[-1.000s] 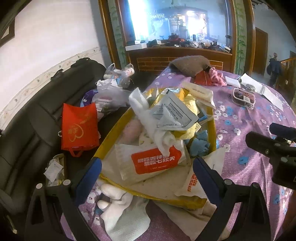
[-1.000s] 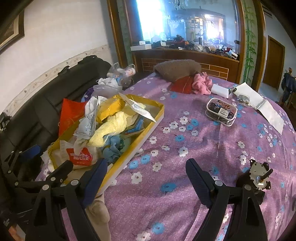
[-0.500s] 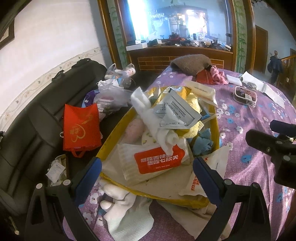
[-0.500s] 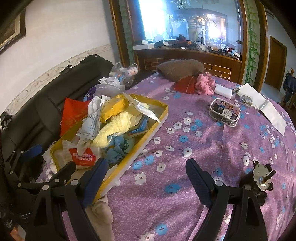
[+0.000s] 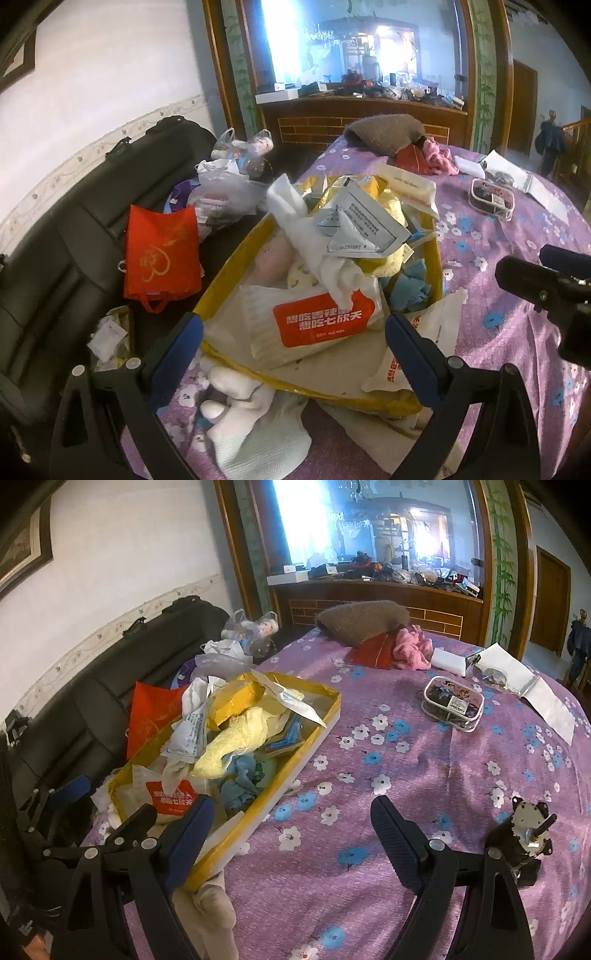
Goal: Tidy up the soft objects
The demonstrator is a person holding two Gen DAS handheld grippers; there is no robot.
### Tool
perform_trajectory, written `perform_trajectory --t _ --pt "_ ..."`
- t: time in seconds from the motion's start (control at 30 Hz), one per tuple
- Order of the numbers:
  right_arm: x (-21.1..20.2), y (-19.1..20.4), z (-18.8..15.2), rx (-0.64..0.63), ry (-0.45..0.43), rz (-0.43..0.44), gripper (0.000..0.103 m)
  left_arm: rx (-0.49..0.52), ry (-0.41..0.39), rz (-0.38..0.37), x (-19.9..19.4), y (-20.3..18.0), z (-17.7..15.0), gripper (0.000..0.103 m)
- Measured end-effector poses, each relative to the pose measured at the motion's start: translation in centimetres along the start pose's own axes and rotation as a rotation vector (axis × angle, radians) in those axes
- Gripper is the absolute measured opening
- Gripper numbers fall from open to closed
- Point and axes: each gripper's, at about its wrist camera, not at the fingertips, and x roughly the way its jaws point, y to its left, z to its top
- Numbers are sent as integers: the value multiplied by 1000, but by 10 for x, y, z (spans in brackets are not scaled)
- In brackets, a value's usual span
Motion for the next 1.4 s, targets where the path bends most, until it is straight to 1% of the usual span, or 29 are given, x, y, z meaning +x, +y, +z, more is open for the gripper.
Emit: perform_trajectory --t 0.13,0.23,0.3,0.37,0.5,0.6,0.73,0.83,0.9,0.97,1.03,1.13,1.27,1.33,1.4 --pt "2 -7 -7 53 -47 29 90 -36 8 5 4 3 -4 99" --pt "0 -10 -10 79 -89 80 90 -30 -34 40 -4 1 -5 99" --pt "-3 -9 -8 63 -109 111 90 -28 -45 65 -9 1 -7 99" --pt "-6 -5 -9 42 -128 106 90 -32 -33 53 -11 2 -7 99" --pt "-4 -5 -12 23 -115 126 90 -44 -19 54 -13 2 -7 99" --pt "-5 -8 -13 37 -109 154 90 -31 -19 79 -15 -1 -6 99" --pt "-9 -10 -12 49 -112 169 90 -33 -6 69 -18 -3 -3 99" --pt "-11 -10 -11 54 -103 161 90 -9 9 81 -18 -7 -2 99" --pt "-13 -8 -11 48 -94 162 90 -3 14 104 -19 -10 -1 99" --pt "-14 -8 -11 44 -86 165 90 2 10 97 -20 -11 -1 99" --pt "-15 -9 -11 48 -79 169 90 -3 18 71 -19 -12 1 99" --pt "-14 -13 -11 60 -68 166 90 2 15 77 -18 -11 3 99" --pt "-10 -17 -10 69 -52 147 90 4 21 67 -15 -11 7 99" --pt "-8 -16 -9 67 -46 146 90 17 22 80 -14 -11 8 99" --pt "-6 -15 -9 63 -38 138 90 28 16 74 -14 -11 9 99"
